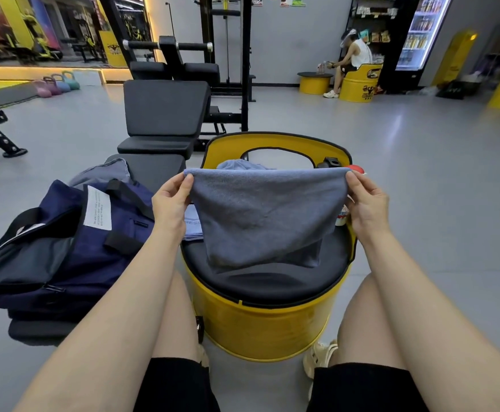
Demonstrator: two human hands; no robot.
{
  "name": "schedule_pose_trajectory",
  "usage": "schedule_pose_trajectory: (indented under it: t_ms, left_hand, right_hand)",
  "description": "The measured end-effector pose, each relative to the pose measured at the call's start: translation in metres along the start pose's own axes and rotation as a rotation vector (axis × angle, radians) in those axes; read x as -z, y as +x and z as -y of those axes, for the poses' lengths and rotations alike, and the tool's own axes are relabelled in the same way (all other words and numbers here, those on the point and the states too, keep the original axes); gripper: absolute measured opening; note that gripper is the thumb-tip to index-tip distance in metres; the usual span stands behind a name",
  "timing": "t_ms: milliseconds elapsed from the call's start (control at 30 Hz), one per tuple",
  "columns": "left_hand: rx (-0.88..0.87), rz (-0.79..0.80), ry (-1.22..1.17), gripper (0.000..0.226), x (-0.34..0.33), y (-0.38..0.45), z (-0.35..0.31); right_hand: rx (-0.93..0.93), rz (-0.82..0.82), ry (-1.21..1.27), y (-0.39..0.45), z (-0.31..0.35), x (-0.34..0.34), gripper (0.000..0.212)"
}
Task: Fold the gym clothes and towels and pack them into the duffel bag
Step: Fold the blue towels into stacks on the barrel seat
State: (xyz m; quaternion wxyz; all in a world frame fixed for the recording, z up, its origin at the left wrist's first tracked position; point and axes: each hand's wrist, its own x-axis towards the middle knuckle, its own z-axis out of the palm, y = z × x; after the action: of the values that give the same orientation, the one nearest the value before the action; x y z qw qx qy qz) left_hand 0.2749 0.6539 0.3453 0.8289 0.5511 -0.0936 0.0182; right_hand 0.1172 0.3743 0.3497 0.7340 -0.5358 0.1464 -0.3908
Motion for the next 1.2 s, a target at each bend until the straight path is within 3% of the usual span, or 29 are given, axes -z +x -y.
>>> schedule_pose_trajectory:
  t_ms: [133,333,467,567,767,933,1067,1200]
  left_hand:
    - [0.069,0.011,0.153,0.021,-0.002,0.004,0.008]
    - [0.15,0.044,0.113,0.029,-0.008,0.013,-0.007]
    - [0.104,0.042,0.025,0.022,-0.007,0.014,-0.023]
    - [0.054,0.021,-0.034,0.008,-0.008,0.012,-0.036]
    - [-0.035,0.035,0.089,0.012,-0.015,0.01,-0.054]
    - [0.028,0.001,0.027,0.014,-0.017,0.007,-0.065]
    - [0.111,0.069,-0.079,0.006,-0.016,0.002,-0.073]
    - [0.053,0.061,-0.125,0.024,-0.017,-0.002,-0.077]
  right_hand:
    - [-0.021,0.041,-0.181,0.005,-0.007,-0.003,0.016]
    - [-0.03,0.145,-0.2,0.01,0.005,-0.016,0.015]
    - [-0.005,0.1,-0.086,0.01,0.015,-0.017,0.031]
    - [0.033,0.049,0.0,0.009,0.018,-0.012,0.006]
    - [0.1,0.002,-0.048,-0.004,0.028,-0.013,0.013]
    - [0.143,0.028,-0.068,-0.014,0.044,-0.017,0.008]
    - [0.103,0.055,-0.029,-0.023,0.057,-0.02,0.009]
    - [0.117,0.098,0.036,-0.034,0.067,-0.023,0.033]
